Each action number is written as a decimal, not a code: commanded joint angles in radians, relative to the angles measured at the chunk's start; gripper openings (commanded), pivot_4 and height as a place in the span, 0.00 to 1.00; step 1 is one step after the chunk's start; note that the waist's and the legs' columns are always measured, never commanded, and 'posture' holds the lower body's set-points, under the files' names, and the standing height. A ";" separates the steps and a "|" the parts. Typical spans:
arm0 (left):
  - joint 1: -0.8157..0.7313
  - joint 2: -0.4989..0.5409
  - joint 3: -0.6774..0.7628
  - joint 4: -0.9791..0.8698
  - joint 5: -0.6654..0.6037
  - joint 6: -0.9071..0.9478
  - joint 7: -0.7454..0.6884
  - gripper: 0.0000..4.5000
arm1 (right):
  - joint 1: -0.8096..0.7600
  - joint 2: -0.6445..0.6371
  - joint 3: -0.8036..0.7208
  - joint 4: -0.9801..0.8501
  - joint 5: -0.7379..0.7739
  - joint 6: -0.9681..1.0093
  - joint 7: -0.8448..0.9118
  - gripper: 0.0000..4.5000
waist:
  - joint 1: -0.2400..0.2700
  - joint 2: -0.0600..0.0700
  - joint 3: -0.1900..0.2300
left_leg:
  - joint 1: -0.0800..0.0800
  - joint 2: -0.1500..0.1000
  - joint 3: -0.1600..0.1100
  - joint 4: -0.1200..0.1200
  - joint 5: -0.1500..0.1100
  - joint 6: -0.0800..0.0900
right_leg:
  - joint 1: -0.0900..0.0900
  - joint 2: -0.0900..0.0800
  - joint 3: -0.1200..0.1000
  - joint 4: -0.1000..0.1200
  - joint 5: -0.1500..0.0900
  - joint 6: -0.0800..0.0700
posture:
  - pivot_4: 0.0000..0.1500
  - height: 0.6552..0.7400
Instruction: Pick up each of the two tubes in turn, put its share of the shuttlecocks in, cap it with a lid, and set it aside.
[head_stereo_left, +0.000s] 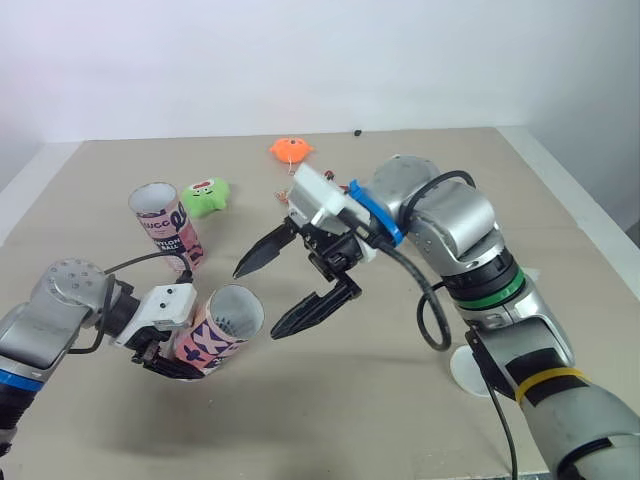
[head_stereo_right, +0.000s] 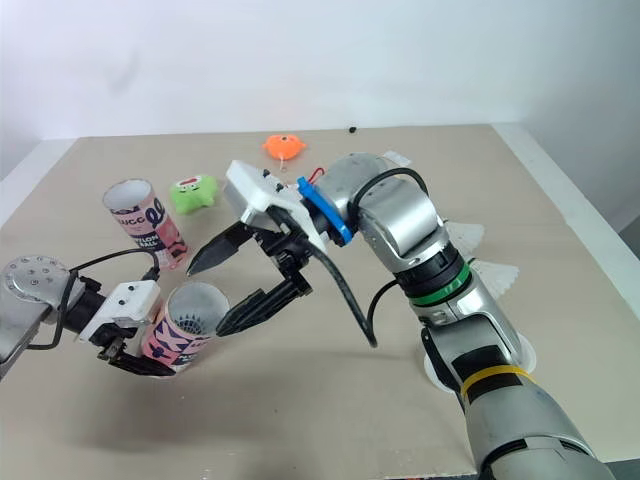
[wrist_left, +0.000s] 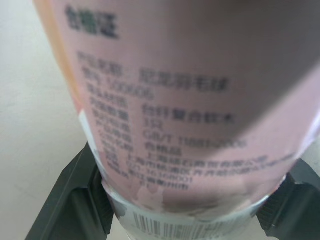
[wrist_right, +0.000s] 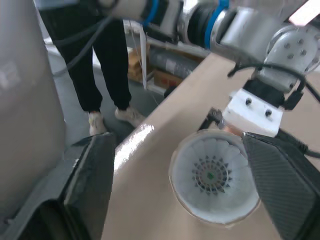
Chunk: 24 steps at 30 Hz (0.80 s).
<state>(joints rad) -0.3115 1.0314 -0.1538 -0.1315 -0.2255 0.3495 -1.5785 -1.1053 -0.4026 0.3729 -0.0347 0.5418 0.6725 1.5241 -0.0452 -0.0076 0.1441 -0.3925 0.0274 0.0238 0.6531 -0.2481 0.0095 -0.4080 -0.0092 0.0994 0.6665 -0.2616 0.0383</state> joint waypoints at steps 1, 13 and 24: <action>0.035 -0.021 -0.072 -0.010 0.016 0.016 0.007 0.65 | 0.060 -0.058 -0.099 -0.058 -0.003 0.015 -0.097 0.99 | 0.003 -0.001 0.000 | 0.000 0.000 0.000 0.000 0.000 0.000 | 0.000 0.000 0.000 0.000 0.000 0.000 | 1.00 1.00; 0.094 -0.030 -0.079 -0.063 0.001 0.021 0.032 0.65 | 0.722 -0.381 -0.686 -0.629 0.092 0.321 -0.578 0.99 | 0.011 0.001 -0.002 | -0.007 -0.016 -0.005 0.001 -0.006 0.002 | 0.000 -0.014 0.001 -0.002 -0.008 0.014 | 1.00 1.00; 0.004 -0.127 -0.163 0.014 0.048 -0.023 -0.005 0.65 | 1.361 -0.457 -1.176 -0.806 0.164 0.379 -0.549 0.99 | 0.031 0.004 -0.004 | -0.001 -0.020 -0.006 0.004 -0.007 0.002 | 0.015 -0.018 0.002 -0.012 -0.011 0.031 | 1.00 1.00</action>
<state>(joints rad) -0.3438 0.9388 -0.2019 -0.1327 -0.1968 0.3306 -1.5722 0.2370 -0.8585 -0.7537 -0.8238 0.7159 1.0857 0.9815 -0.0138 -0.0037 0.1403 -0.3917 0.0075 0.0186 0.6569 -0.2554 0.0126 -0.3895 -0.0270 0.1016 0.6500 -0.2708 0.0701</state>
